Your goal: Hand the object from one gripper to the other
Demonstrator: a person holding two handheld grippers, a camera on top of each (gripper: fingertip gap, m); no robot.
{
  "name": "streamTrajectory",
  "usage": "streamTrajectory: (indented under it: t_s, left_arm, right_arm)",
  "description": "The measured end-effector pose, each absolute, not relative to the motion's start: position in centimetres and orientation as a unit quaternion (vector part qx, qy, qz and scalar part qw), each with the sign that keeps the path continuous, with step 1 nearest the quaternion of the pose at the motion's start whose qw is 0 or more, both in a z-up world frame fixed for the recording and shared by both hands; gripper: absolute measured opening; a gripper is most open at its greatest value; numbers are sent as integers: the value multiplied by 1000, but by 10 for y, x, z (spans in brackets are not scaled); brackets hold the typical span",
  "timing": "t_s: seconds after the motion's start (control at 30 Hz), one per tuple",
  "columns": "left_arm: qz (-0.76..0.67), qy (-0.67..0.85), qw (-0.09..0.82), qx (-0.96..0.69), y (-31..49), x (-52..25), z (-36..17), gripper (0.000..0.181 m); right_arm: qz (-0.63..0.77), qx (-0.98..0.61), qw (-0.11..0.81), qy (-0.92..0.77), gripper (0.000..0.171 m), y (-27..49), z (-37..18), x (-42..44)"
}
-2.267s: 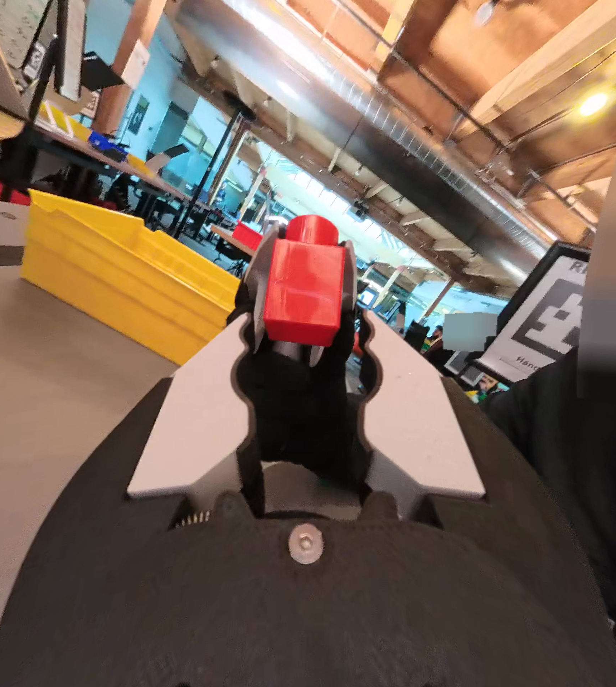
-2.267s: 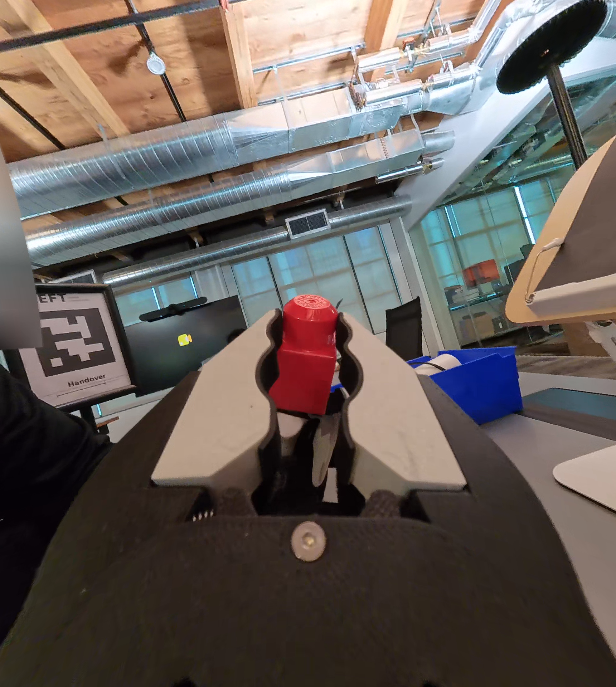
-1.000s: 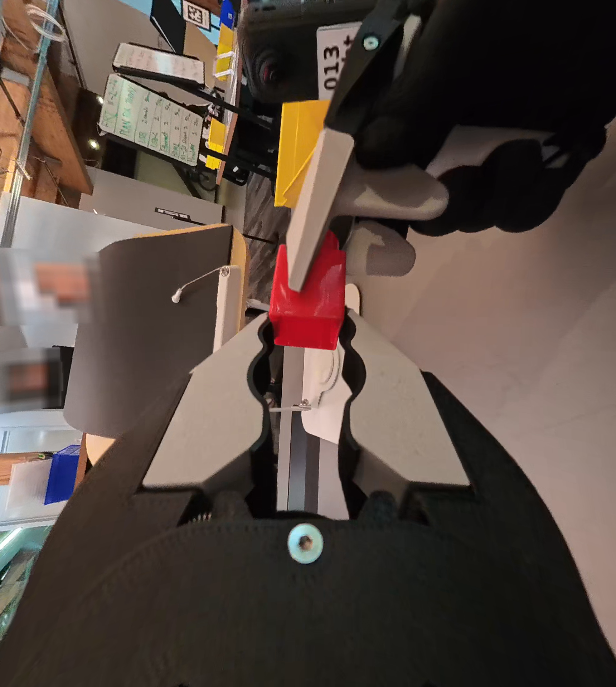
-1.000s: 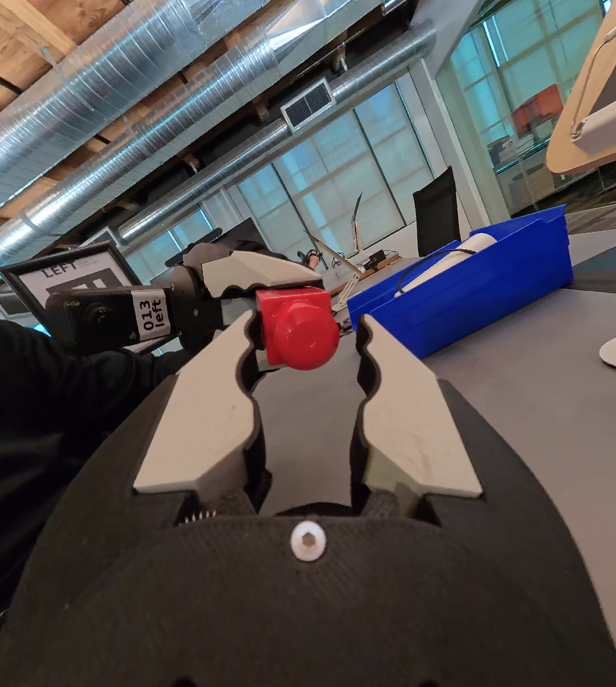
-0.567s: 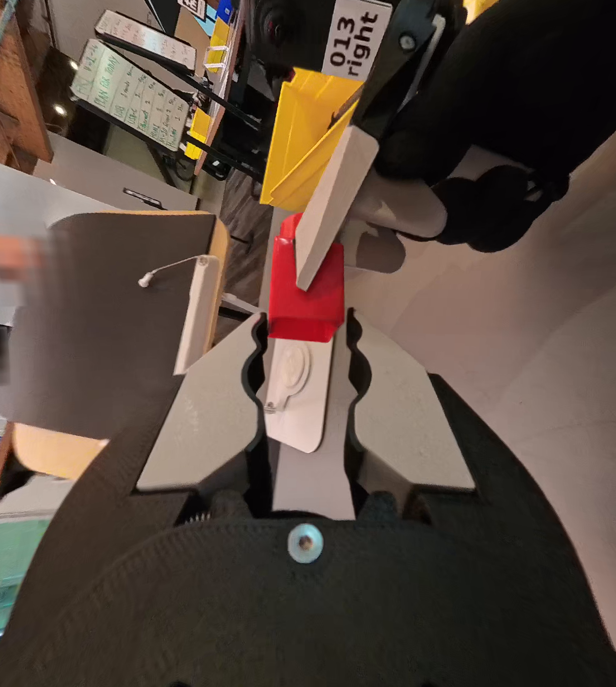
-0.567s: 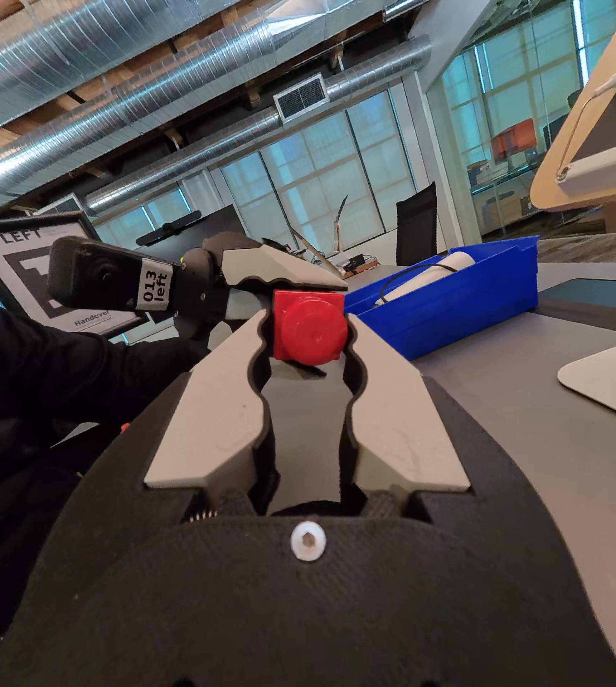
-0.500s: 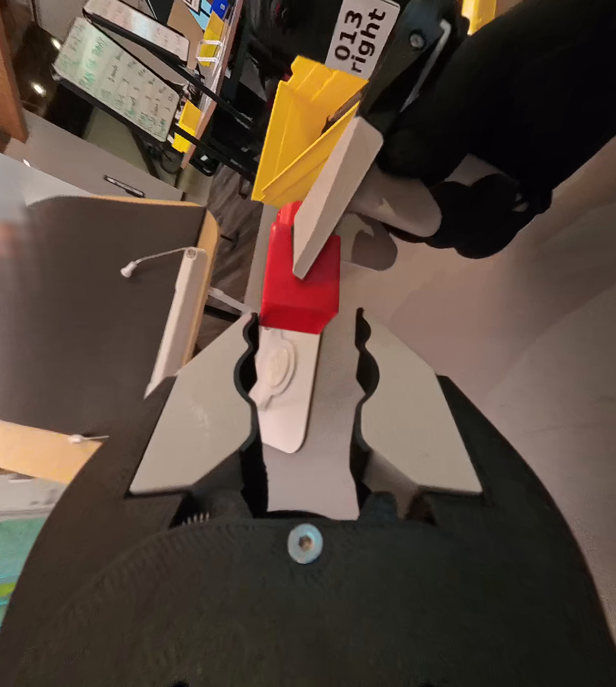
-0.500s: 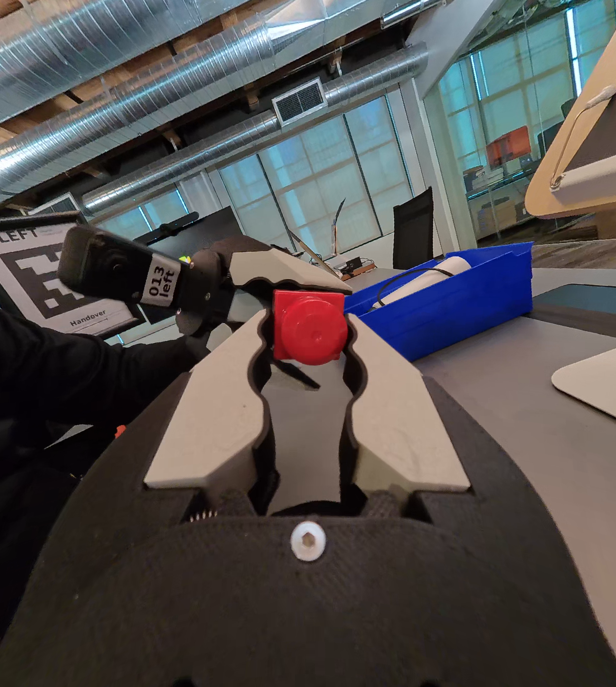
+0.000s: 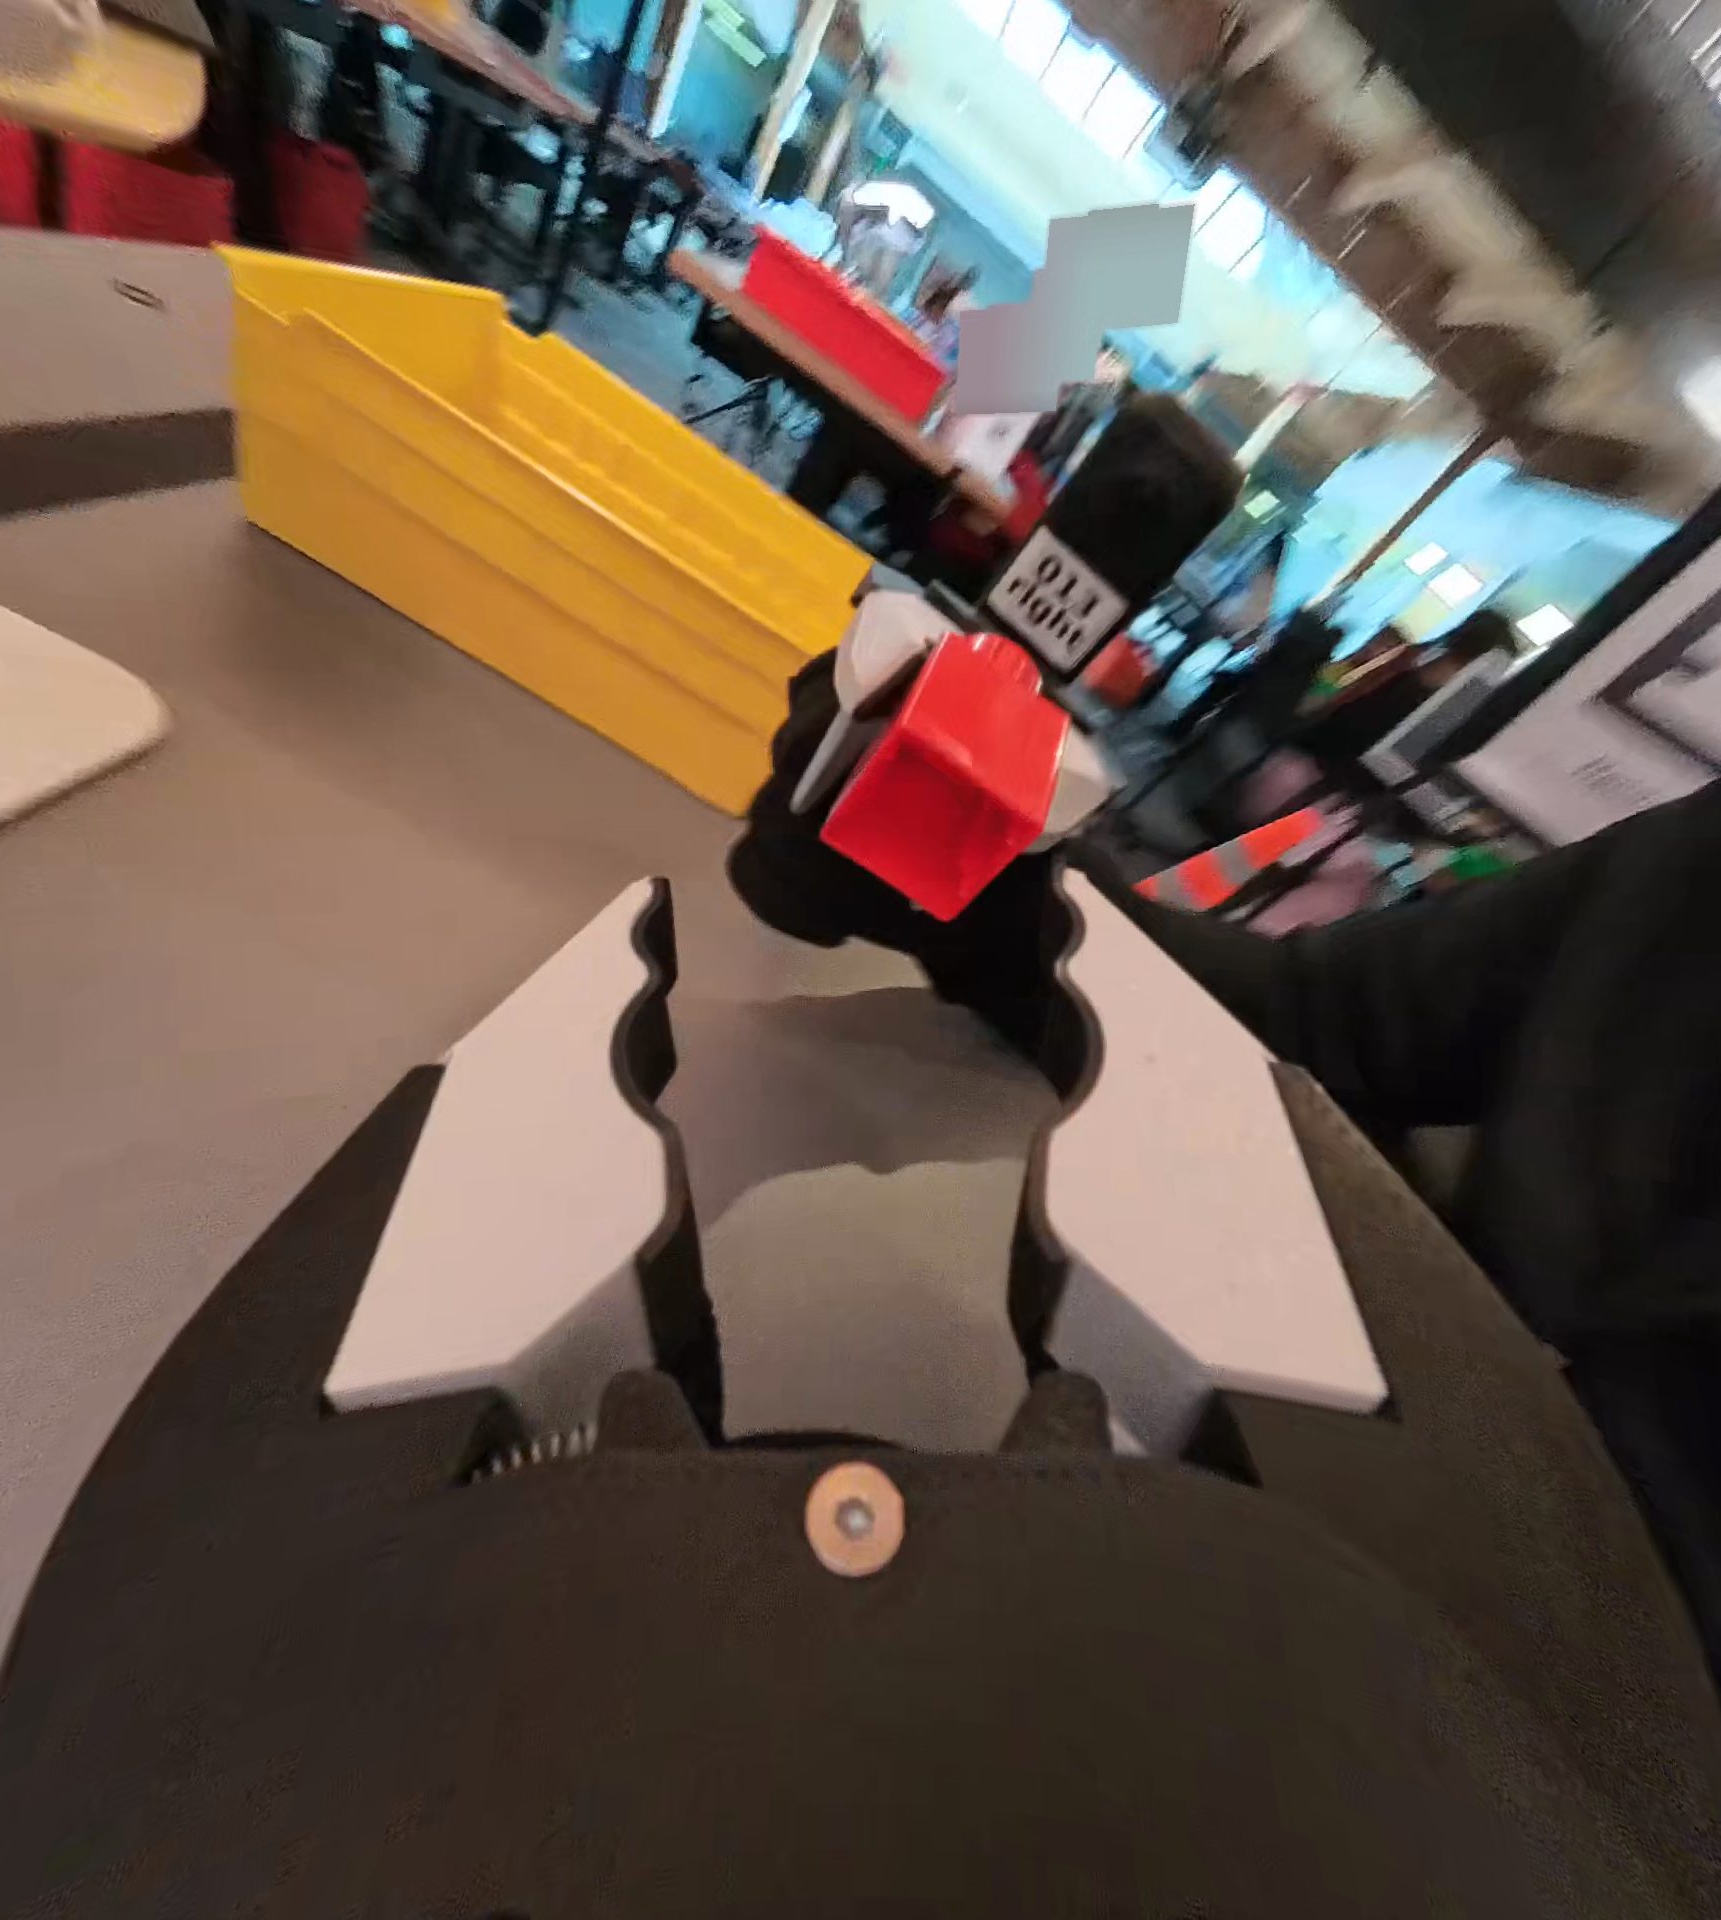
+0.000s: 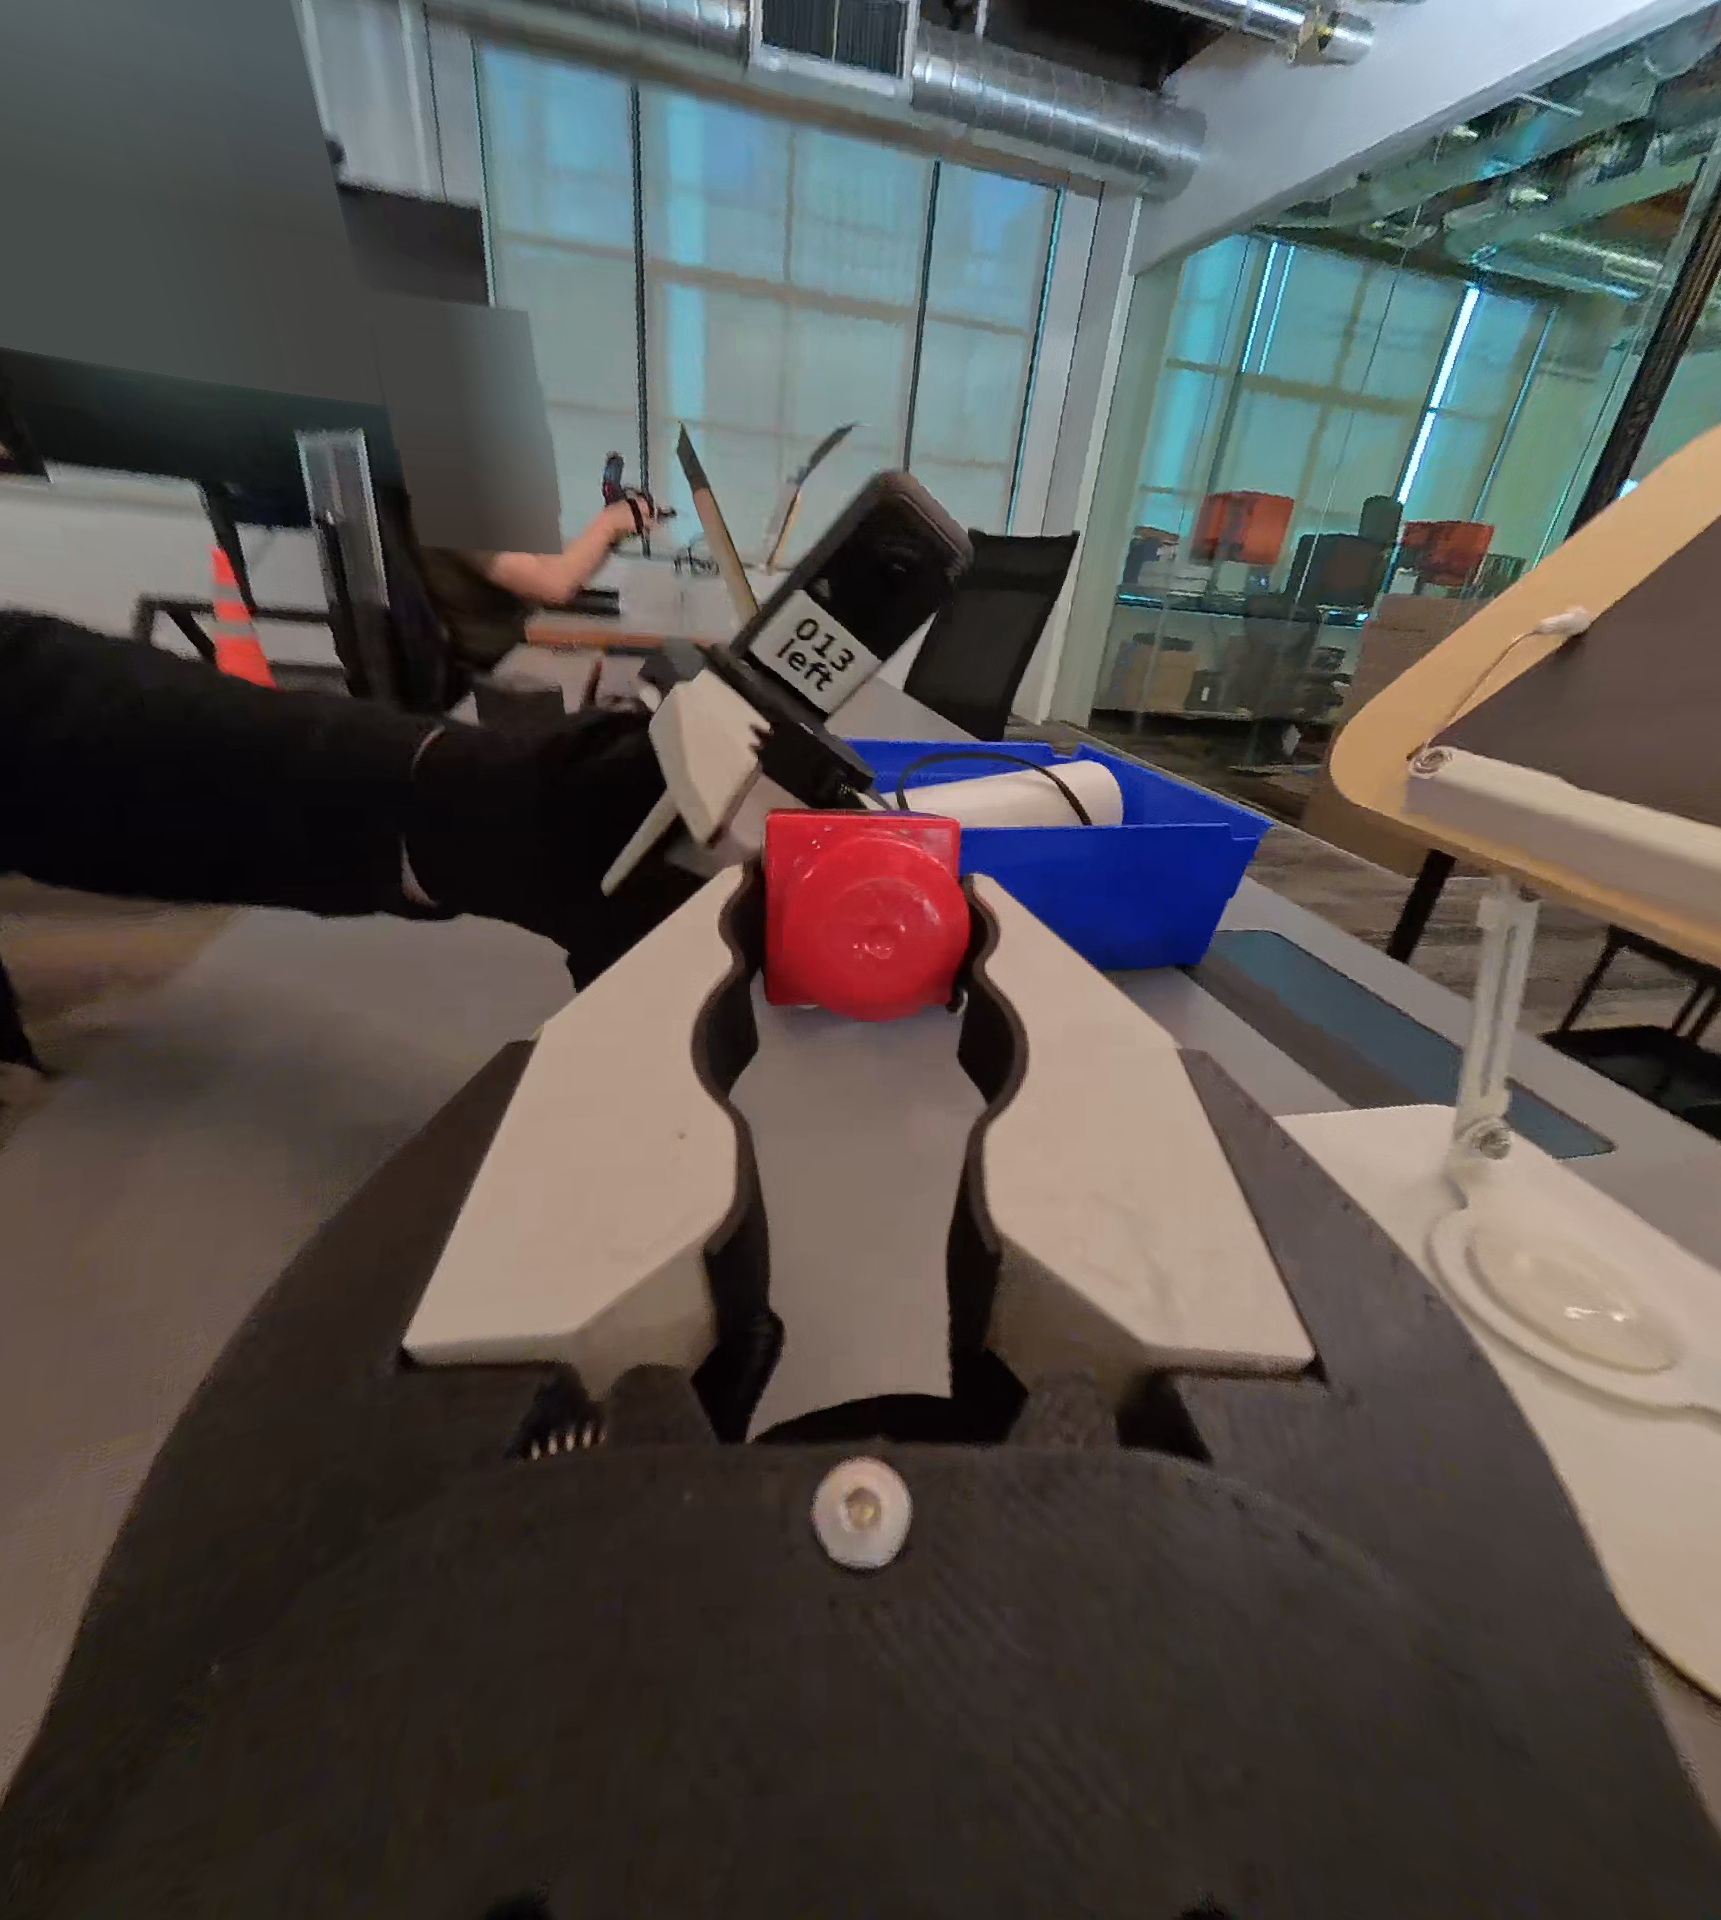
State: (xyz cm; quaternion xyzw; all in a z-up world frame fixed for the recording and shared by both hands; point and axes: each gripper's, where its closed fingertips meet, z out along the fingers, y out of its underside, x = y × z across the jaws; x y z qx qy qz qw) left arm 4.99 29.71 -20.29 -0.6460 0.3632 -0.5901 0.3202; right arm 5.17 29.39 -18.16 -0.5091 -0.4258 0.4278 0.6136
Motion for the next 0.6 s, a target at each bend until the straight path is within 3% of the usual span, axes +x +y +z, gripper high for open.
streamTrajectory:
  t_s: [0.13, 0.33, 0.6]
  left_arm:
    - [-694, 302, 257, -601, 290, 46, -192, 73]
    - [-739, 304, 209, -564, 269, 57, -186, 68]
    - [-740, 330, 206, -549, 257, 63, -187, 40]
  right_arm:
    - [364, -484, 636, -478, 34, 283, -185, 42]
    - [282, -456, 665, -520, 34, 274, -187, 31]
    - [223, -430, 680, -551, 34, 269, -188, 28]
